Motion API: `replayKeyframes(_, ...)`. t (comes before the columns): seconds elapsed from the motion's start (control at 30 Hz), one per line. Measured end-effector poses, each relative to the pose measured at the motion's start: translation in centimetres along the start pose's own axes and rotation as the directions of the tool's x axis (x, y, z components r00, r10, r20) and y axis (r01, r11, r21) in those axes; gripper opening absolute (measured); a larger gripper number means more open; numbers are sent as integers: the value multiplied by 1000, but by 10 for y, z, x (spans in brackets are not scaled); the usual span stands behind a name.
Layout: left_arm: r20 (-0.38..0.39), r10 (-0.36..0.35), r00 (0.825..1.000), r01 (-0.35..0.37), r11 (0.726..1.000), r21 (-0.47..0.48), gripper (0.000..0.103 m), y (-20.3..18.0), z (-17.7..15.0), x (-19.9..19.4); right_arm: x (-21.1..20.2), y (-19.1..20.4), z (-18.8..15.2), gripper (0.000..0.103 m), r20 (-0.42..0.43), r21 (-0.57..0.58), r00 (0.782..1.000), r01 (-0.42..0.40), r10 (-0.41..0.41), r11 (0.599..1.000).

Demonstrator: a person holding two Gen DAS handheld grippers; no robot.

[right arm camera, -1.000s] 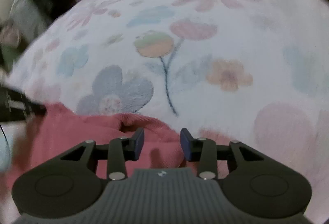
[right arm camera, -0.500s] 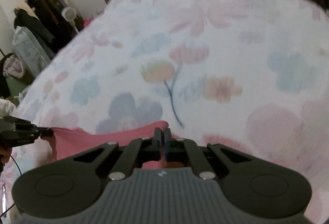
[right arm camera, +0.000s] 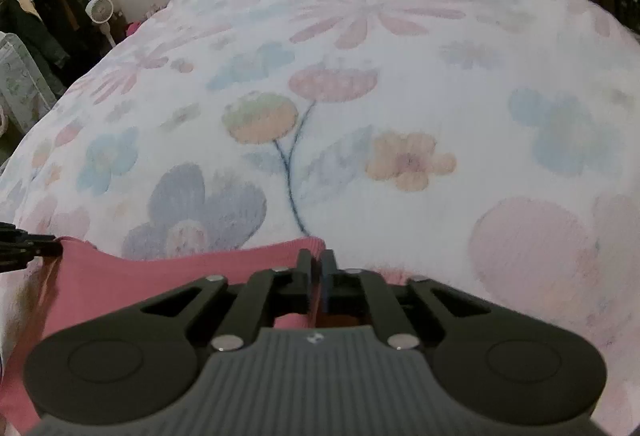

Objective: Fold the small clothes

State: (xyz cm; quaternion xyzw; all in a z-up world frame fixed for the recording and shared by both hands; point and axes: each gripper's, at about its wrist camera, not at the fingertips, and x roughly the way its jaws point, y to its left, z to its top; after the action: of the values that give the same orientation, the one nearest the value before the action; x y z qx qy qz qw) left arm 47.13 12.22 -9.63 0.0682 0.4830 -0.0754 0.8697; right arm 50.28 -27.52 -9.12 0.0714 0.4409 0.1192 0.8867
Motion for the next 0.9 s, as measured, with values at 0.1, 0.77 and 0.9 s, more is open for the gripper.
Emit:
replayKeyframes(0.1, 28, 22, 999, -22, 1000, -5, 42, 5, -4, -14, -10, 0, -5, 10, 7, -19, 1000, 15, -15, 1000)
replayKeyframes(0.77, 28, -205, 978, 207, 971, -121, 39, -43, -123, -119, -126, 4, -154, 25, 12, 245, 994, -109, 109, 963)
replayKeyframes(0.9, -5, -207, 978, 205, 973, -110, 26, -57, -149, -119, -126, 4, -184, 11, -19, 254, 993, -111, 120, 961)
